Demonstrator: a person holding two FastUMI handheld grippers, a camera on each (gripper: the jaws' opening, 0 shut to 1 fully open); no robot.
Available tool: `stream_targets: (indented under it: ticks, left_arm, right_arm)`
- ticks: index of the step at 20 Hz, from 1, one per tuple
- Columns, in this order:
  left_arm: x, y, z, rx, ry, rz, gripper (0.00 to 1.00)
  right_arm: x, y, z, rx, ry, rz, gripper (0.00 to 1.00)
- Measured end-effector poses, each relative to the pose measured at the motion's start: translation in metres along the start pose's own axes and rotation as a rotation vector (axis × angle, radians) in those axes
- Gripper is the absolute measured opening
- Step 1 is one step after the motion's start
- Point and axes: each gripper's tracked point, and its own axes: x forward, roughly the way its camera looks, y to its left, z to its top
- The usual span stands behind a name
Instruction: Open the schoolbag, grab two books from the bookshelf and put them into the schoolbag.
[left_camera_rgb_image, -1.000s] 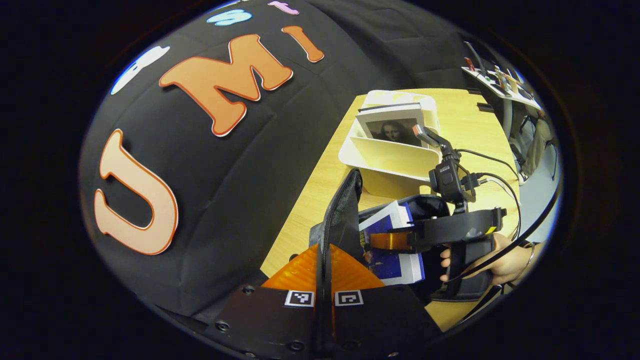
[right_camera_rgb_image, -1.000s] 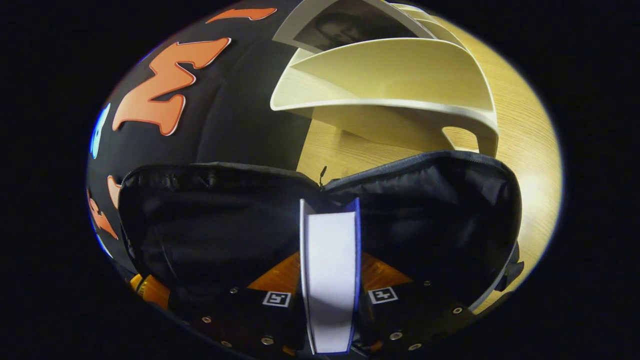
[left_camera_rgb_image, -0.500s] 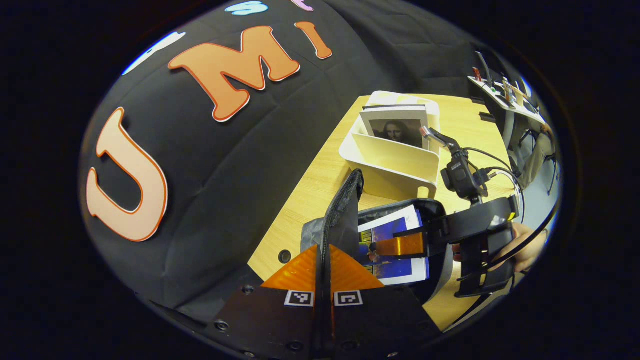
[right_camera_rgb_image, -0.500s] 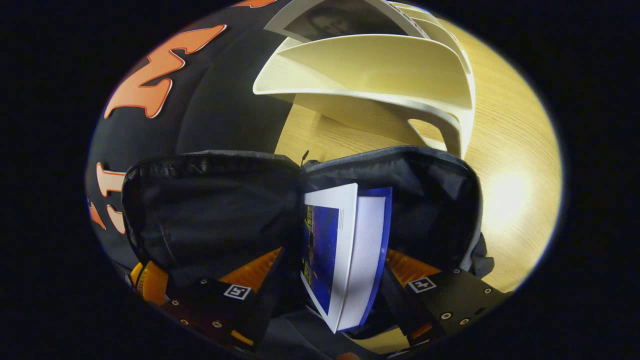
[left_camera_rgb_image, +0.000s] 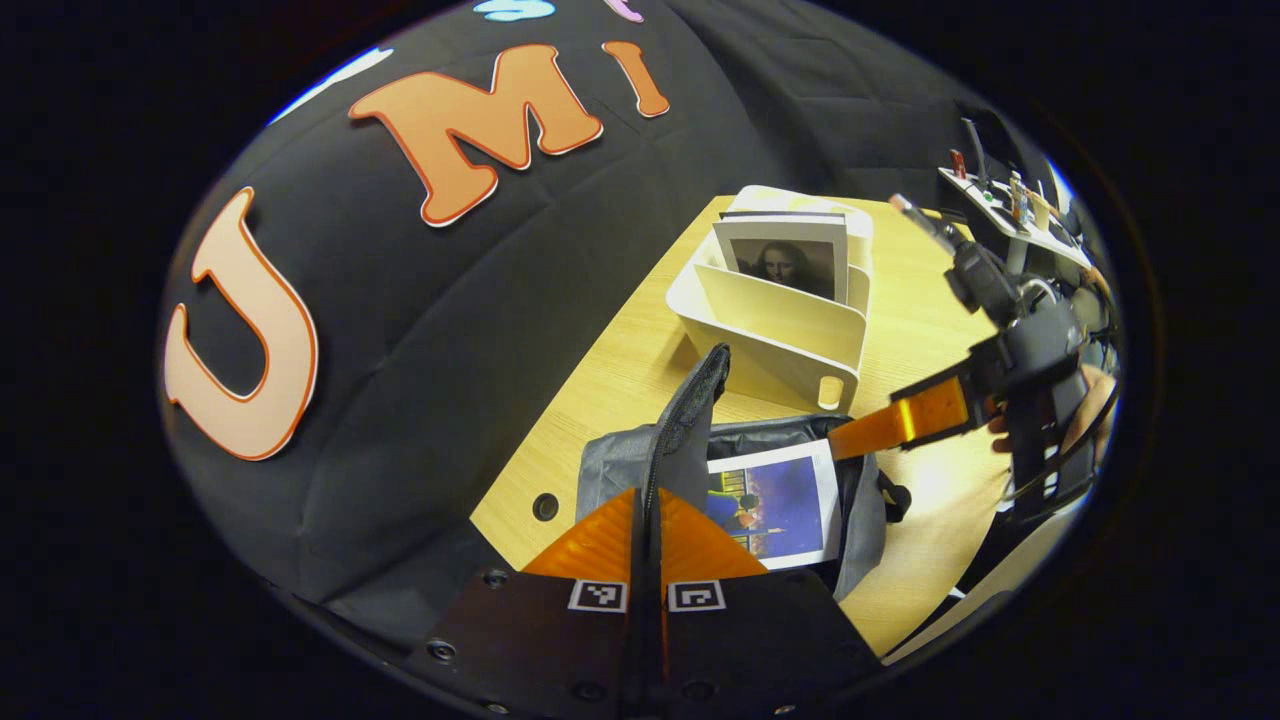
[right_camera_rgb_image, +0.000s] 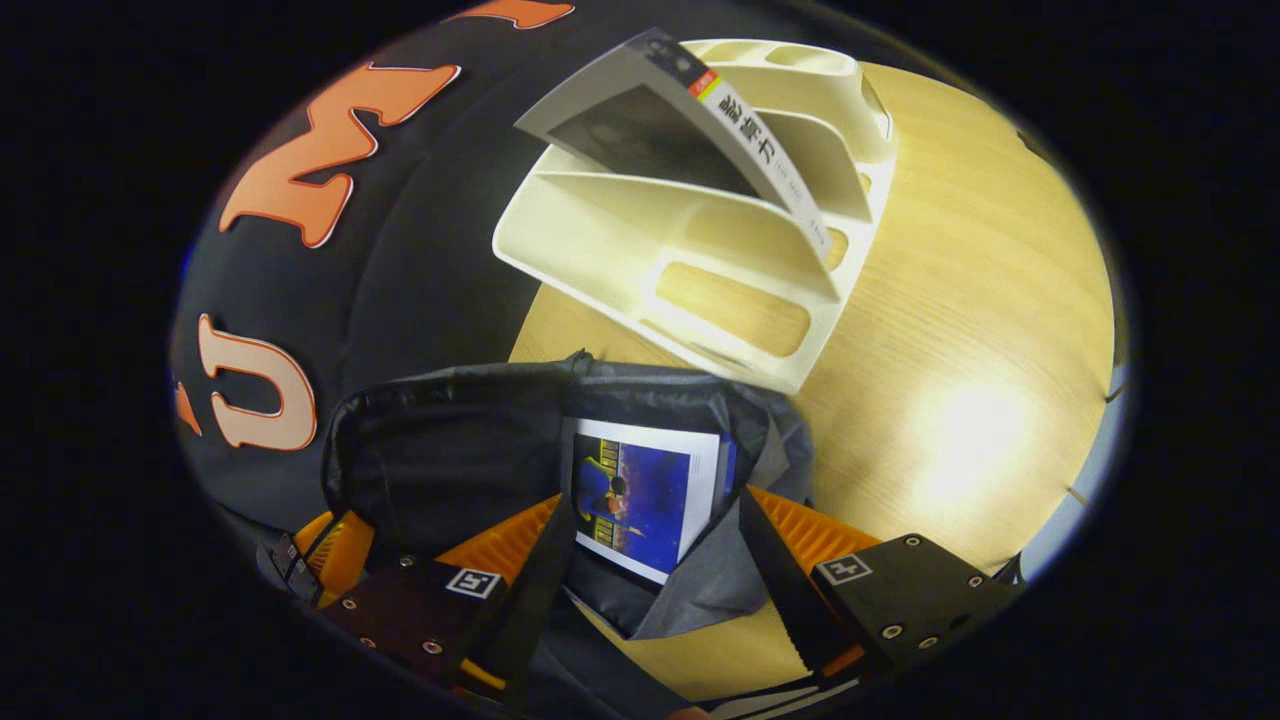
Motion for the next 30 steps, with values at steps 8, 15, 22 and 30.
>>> stream_targets:
  ticks: [8,15,22,30]
  left_arm:
    - [0.001,-0.010,-0.006,-0.030,-0.013,-0.019,0.01]
    - [0.001,-0.026,-0.007,-0.094,-0.025,-0.042,0.01]
    - [0.003,-0.026,-0.004,-0.171,-0.021,-0.025,0.01]
    - [0.001,-0.018,0.004,-0.237,0.010,0.060,0.01]
  right_arm:
    - [-0.068,-0.062,0.067,-0.159,-0.088,-0.192,0.99]
    - [-0.130,-0.033,0.143,-0.440,-0.199,-0.303,0.99]
    - [-0.141,0.044,0.213,-0.780,-0.273,-0.374,0.99]
    - [-0.055,0.069,0.252,-0.909,-0.080,-0.364,0.99]
